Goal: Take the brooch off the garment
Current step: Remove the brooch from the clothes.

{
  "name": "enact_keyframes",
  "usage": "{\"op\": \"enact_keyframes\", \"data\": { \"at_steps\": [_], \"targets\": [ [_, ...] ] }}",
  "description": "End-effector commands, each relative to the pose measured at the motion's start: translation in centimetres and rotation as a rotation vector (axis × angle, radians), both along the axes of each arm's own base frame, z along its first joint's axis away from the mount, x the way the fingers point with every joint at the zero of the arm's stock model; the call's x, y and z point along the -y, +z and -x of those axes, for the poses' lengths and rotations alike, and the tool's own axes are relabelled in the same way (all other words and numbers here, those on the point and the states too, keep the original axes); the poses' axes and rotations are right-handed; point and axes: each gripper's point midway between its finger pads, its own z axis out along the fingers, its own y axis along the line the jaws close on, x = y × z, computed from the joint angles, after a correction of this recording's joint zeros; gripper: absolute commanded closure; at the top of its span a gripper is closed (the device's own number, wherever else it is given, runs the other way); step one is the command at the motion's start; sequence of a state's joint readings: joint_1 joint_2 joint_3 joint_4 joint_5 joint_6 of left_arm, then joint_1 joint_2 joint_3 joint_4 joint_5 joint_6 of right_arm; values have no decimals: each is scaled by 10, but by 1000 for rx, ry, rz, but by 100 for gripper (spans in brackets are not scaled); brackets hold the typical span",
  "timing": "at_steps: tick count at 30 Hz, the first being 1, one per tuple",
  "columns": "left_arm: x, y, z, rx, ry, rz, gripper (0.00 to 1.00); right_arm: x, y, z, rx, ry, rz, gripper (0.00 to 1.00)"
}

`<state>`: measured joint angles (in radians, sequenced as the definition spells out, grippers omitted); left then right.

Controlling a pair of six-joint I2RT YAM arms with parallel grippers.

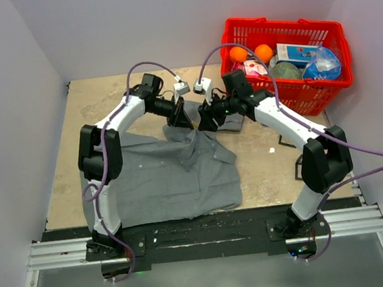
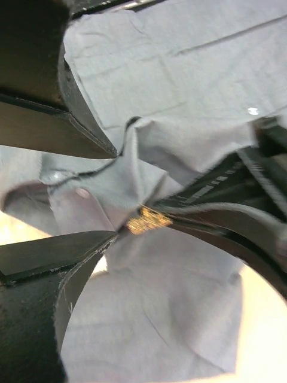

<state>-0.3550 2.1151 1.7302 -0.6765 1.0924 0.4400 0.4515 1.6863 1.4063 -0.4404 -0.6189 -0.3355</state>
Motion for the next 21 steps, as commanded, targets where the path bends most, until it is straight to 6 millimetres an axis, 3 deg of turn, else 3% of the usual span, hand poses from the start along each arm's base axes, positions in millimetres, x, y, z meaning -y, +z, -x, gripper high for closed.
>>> {"op": "enact_keyframes", "data": {
  "at_steps": [1, 3, 6, 9, 11, 13, 17, 21],
  "targets": [
    [-7, 18, -5, 94, -14, -13, 100, 3, -7, 18, -35, 14, -1, 45],
    [-7, 21, -2, 92, -17, -8, 100, 3, -24, 27, -74, 33, -1, 43],
    [-6, 24, 4, 76, -26, 11, 100, 5, -49, 23, -118, -27, 21, 39],
    [-9, 35, 1, 59, -10, 47, 100, 10, -70, 17, -117, -55, 58, 60],
    [-10, 42, -2, 42, 12, 61, 100, 10, -81, 23, -131, -31, 62, 84],
    [-11, 48, -7, 71, 30, 57, 100, 15, -93, 30, -163, -39, 88, 98],
    [-16, 57, -15, 116, 70, 40, 100, 30, -106, 49, -210, -19, 159, 100],
    [-15, 73, -6, 87, 63, 98, 100, 36, -105, 47, -209, -30, 189, 100]
  ]
}}
